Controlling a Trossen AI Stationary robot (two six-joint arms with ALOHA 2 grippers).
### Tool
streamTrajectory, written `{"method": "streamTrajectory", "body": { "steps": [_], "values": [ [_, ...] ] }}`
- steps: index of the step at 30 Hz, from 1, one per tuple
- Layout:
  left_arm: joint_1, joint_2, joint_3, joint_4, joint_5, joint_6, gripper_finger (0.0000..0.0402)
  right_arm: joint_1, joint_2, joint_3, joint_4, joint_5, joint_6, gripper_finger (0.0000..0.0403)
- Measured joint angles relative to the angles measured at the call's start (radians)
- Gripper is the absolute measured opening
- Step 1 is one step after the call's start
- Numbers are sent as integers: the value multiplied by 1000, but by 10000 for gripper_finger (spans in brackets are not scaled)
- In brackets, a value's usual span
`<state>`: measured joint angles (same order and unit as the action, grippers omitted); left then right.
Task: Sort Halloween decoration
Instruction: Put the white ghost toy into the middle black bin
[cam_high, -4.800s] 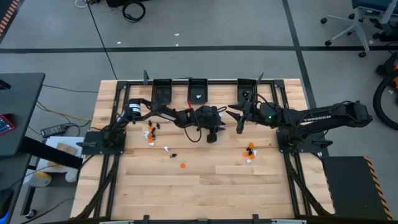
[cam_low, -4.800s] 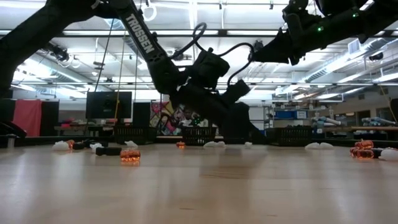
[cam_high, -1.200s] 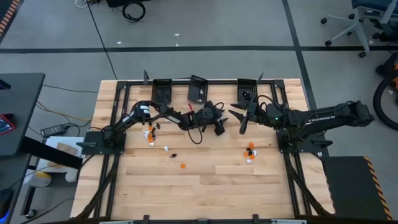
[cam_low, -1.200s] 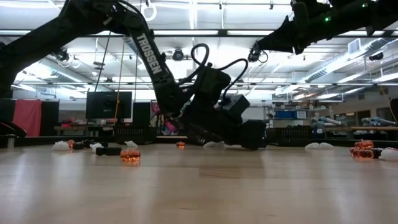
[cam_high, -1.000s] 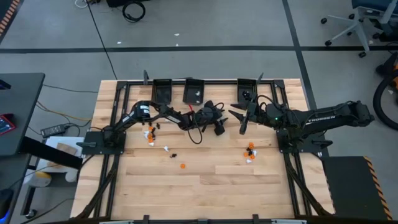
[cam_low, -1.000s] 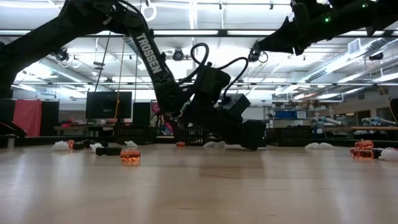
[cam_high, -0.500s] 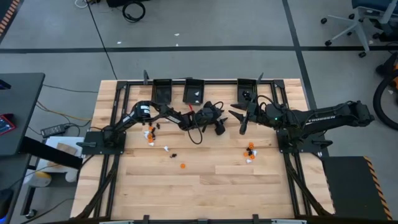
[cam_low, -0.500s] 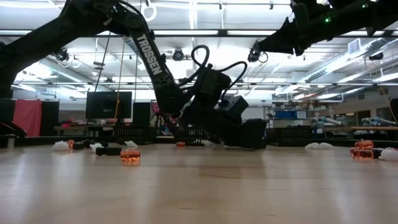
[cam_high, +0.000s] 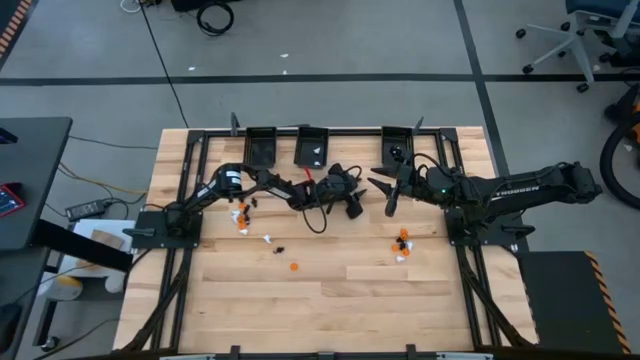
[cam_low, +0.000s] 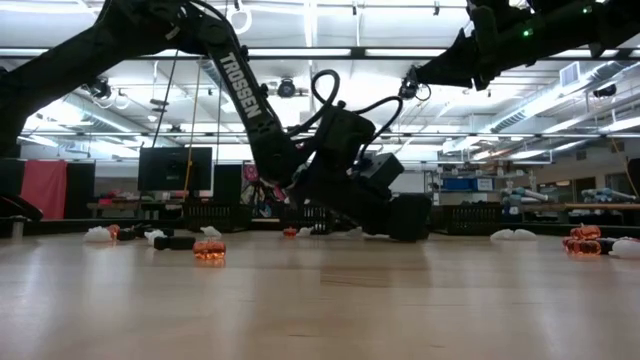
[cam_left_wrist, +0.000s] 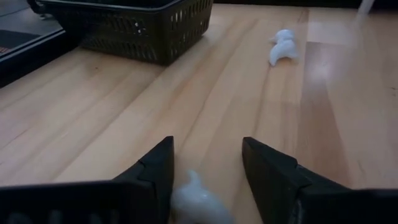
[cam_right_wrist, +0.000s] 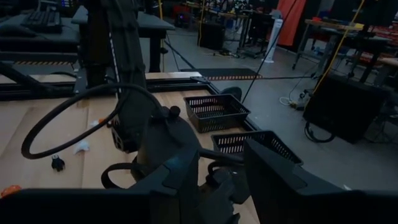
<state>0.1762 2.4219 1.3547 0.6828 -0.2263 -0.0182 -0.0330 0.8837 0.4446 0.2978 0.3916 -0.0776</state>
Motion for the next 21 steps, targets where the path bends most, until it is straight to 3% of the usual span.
{"method": "streamTrajectory", "body": {
  "steps": [11, 21],
  "values": [
    [-37, -19, -3, -91, -8, 50, 48, 0, 0, 0, -2, 0, 0, 132],
    [-48, -140, -11, -319, 18, 133, 39, 0, 0, 0, -8, 7, 0, 132]
  ]
}}
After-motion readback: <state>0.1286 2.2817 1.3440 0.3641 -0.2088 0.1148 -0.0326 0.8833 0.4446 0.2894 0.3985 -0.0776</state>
